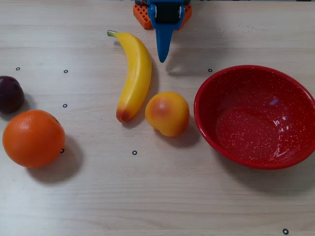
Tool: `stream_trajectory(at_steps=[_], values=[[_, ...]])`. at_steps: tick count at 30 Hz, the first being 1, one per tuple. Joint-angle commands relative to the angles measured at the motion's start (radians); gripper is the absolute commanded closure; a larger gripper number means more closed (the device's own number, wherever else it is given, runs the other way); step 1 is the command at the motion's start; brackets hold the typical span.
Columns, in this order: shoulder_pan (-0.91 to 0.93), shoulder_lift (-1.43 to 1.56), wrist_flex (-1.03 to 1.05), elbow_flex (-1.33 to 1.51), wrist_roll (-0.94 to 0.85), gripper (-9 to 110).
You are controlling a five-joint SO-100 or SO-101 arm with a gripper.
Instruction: Put banana in the red bowl.
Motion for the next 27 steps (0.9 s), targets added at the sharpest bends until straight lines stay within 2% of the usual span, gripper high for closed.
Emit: stream_trajectory(at_steps=[1, 11, 27], values=[[0.0, -0.054, -0.015, -0.146, -0.023, 102], [0.029, -0.21, 0.107, -0.416, -0.071, 102], [0.137, -0.411, 0.215, -0.64, -0.307, 102]])
